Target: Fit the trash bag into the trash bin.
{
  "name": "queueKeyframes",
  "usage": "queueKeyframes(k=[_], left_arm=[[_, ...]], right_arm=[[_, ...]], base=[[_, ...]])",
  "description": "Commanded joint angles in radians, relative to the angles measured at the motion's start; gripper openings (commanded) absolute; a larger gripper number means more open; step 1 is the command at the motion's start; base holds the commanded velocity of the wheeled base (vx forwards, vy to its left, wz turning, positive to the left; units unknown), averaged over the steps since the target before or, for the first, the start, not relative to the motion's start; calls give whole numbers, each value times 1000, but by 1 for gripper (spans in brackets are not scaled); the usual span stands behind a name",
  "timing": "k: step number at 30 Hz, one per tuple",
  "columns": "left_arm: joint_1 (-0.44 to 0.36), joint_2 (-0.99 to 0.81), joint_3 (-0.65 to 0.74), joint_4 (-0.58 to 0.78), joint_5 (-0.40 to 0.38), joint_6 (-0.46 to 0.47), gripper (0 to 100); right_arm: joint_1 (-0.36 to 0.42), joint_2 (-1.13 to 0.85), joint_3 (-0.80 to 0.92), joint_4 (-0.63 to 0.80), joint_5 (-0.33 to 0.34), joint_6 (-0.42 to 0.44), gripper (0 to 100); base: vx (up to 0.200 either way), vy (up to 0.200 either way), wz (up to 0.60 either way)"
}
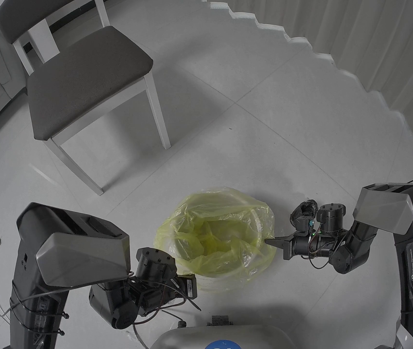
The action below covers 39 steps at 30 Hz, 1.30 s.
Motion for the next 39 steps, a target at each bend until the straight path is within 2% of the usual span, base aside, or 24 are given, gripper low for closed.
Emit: queueKeyframes(k=[1, 12, 19, 20, 27, 31, 32, 39], left_arm=[[29, 19, -9, 0, -8, 1, 0], [53, 34, -16, -4, -14, 7, 0], [47, 54, -9, -61, -14, 7, 0], [47, 54, -7, -64, -14, 7, 0], [41, 48, 3, -75, -16, 7, 0], [41, 34, 39, -95, -45, 7, 0], [43, 31, 48, -112, -54, 7, 100], [52, 28, 89, -221, -82, 6, 100]], right_arm=[[-2, 24, -27, 4, 0, 0, 0], [-5, 27, -58, 28, 0, 0, 0], [-7, 24, -53, 28, 0, -7, 0], [-7, 24, -53, 28, 0, -7, 100], [-13, 23, -49, 28, 0, -9, 100], [-13, 23, -49, 28, 0, -9, 100], [-13, 21, -47, 28, 0, -10, 100], [-13, 23, -47, 28, 0, -10, 100]], base=[[0, 0, 0], [0, 0, 0], [0, 0, 0], [0, 0, 0], [0, 0, 0], [0, 0, 0], [0, 0, 0], [0, 0, 0]])
